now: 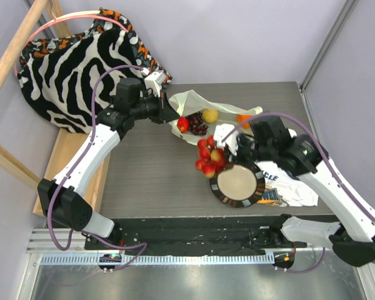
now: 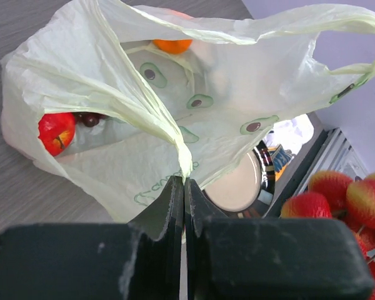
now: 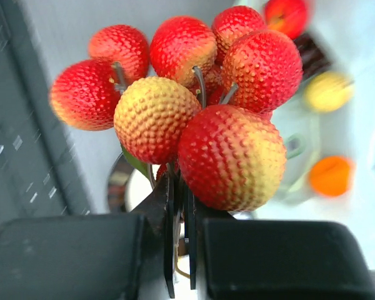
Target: Take the fake fruits out of the plastic bag
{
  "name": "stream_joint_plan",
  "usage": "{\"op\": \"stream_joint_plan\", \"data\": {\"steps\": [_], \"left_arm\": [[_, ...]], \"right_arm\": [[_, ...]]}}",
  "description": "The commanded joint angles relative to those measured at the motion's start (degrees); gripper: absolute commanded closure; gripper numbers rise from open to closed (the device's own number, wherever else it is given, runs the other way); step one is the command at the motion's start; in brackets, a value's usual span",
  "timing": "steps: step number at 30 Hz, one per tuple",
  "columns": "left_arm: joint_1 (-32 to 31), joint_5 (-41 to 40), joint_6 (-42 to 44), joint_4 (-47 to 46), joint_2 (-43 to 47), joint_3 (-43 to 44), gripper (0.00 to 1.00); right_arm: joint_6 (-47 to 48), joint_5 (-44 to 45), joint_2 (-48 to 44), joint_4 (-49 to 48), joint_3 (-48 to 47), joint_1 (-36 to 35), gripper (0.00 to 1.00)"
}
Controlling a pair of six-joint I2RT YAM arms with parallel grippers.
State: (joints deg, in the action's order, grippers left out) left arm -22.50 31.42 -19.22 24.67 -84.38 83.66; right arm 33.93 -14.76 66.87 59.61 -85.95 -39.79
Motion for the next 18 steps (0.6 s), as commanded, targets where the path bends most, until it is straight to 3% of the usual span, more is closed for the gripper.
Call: {"op": "stream_joint_plan", "data": {"steps": [1, 4, 8, 13, 18], "left_arm": [[0.35, -0.66, 2.52, -0.67, 0.36, 2.04, 0.95], [0.44, -0.39, 2.44, -0.59, 0.09, 2.74, 0.95], [0.35, -0.31, 2.08, -0.76, 0.35, 2.39, 0.94], [0.35, -0.22, 2.44, -0.76, 1.67, 1.25, 0.95], [0.35, 0.31, 2.44, -0.67, 2.38, 0.19, 0.94]], "right_arm": [[1.74, -0.80, -7.10, 5.95, 9.29, -1.17, 0.99], [4.64, 3.41, -9.47, 6.57, 16.49, -1.25, 0.99], [3.33, 22.08, -12.46, -1.66, 26.25, -1.17, 0.99], [3.68, 29.61, -12.82, -10.90, 34.00, -1.08, 0.99], [4.21, 33.65, -8.61, -13.38, 35.06, -0.73, 0.99]]}}
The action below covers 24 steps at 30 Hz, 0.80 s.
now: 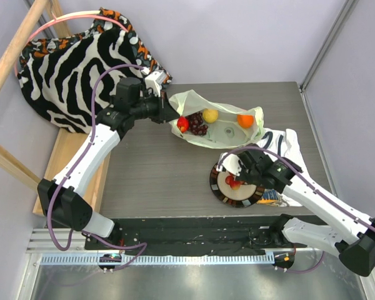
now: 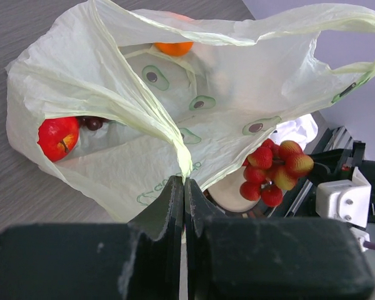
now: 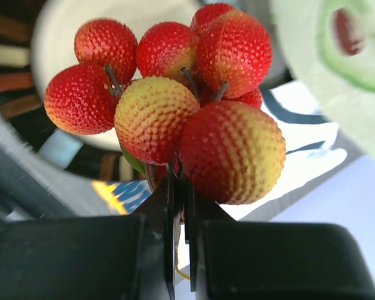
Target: Take the fake fruits out of the plastic bag
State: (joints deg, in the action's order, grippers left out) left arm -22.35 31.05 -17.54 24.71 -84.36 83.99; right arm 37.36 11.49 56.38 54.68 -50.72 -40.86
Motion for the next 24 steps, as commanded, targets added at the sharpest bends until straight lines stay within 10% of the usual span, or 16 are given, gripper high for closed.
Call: {"op": "stream_joint_plan", "data": {"steps": [1, 9, 15, 24], "left_arm": [[0.20, 0.77, 0.84, -0.80, 2.53, -0.31, 0.94], [0.20, 1.65, 0.40, -1.68, 3.06, -1.90, 0.93], [0.20, 2.35, -0.39, -1.86, 3.50, -2.07, 0.93], [0.20, 3.84, -3.64, -3.96, 6.04, -7.34, 0.93]], "right_arm": [[1.48, 8.28, 2.76, -9.49, 0.61, 0.69, 0.99], [4.74, 10.92, 4.79, -16.88, 8.25, 1.31, 0.88], [-4.46, 5.95, 7.07, -10.06, -3.29, 1.31, 0.15], [-15.39, -17.47, 17.35, 8.26, -44.55, 1.31, 0.20]]}}
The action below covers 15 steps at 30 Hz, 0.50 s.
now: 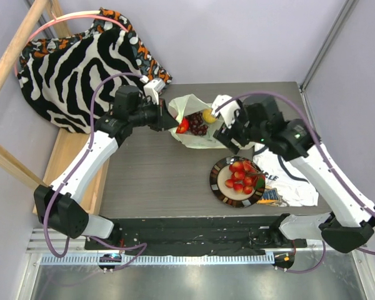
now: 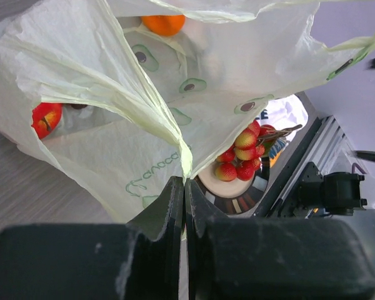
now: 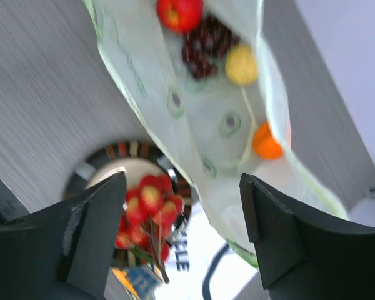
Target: Take the fake fruits out of the plastic bag
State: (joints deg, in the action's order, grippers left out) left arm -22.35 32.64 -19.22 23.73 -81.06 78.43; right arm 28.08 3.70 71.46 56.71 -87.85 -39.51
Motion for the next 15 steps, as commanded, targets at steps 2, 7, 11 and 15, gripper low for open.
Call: {"op": "stream_joint_plan", "data": {"steps": [2, 7, 11, 15], "left_arm": [[0.29, 2.42, -2.57, -3.25, 3.01, -2.23, 0.93], [0.20, 3.04, -3.98, -3.51, 3.18, -1.97, 0.99], [0.20, 4.09, -3.63, -2.55, 4.15, -2.40, 1.00], [0.20, 4.89, -1.79, -1.40, 9.05, -6.88, 1.00]], "right_arm": [[-5.75, -7.50, 4.38, 2.46, -6.90, -0.04, 0.30], [-0.93, 0.59, 7.90, -9.22, 0.22, -0.04, 0.47], [1.63, 8.15, 13.42, -15.30, 4.96, 0.39, 0.55], [-2.23, 10.54, 15.81, -18.22, 8.74, 1.36, 0.57]]}}
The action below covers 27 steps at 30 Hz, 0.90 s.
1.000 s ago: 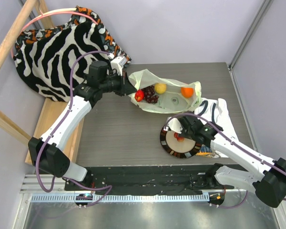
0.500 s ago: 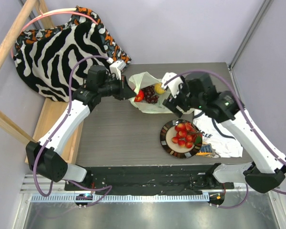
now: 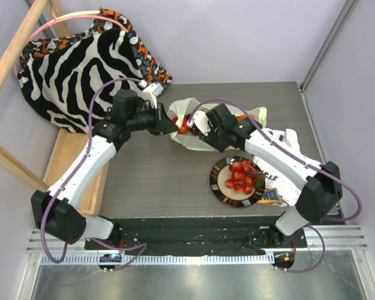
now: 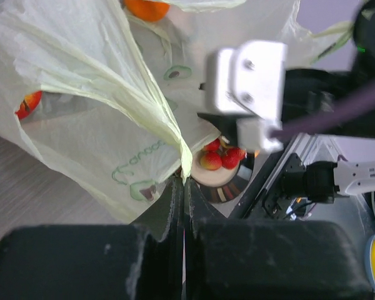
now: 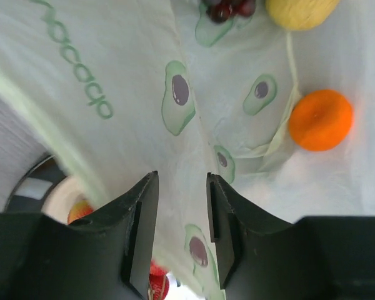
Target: Take the fake fruits out of the plastic bag
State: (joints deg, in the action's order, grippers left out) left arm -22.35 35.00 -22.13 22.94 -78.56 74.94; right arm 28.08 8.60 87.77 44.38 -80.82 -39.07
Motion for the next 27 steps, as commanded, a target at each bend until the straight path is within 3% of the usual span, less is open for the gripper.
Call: {"op": "stream_joint_plan", "data": {"steps": [1, 3, 7, 13, 17, 18, 21, 24, 27], "left_arm": [[0.29, 2.26, 2.08, 0.17, 7.63, -4.18, 1.00], [0.55, 2.44, 2.35, 1.49, 11.30, -6.29, 1.00], [0.55, 4.63, 3.59, 2.81, 14.40, -9.36, 1.00], [0.55, 3.40, 3.59, 1.76, 12.04, -11.31, 1.00], [0.55, 1.05, 3.50, 1.58, 10.36, -11.39, 1.00], [0.64, 0.16, 3.50, 1.58, 10.27, -11.57, 1.00], [0.55, -7.18, 2.01, 2.45, 10.45, -11.83, 1.00], [0.81, -13.55, 0.25, 3.60, 11.24, -12.01, 1.00], [0.90, -12.95, -0.45, 4.31, 11.15, -11.92, 1.00]], "right_arm": [[-2.93, 4.85, -0.58, -5.28, 2.06, 0.84, 0.58], [-4.17, 1.78, -1.10, -3.17, 3.47, 0.84, 0.59], [-2.06, 4.76, 0.38, -4.91, 4.27, 3.03, 0.61], [-3.02, 4.50, 13.03, -6.41, -5.13, 12.34, 0.64], [-6.27, -5.14, 16.73, -3.79, -13.48, 13.32, 0.62], [-7.32, -13.61, 16.91, -2.91, -14.71, 13.06, 0.59], [-10.23, -20.44, 17.44, -2.37, -16.48, 9.64, 0.50], [-12.16, -22.66, 19.54, -2.89, -17.97, 6.03, 0.42], [-13.31, -24.34, 22.62, -3.33, -19.99, 4.01, 0.35]]}}
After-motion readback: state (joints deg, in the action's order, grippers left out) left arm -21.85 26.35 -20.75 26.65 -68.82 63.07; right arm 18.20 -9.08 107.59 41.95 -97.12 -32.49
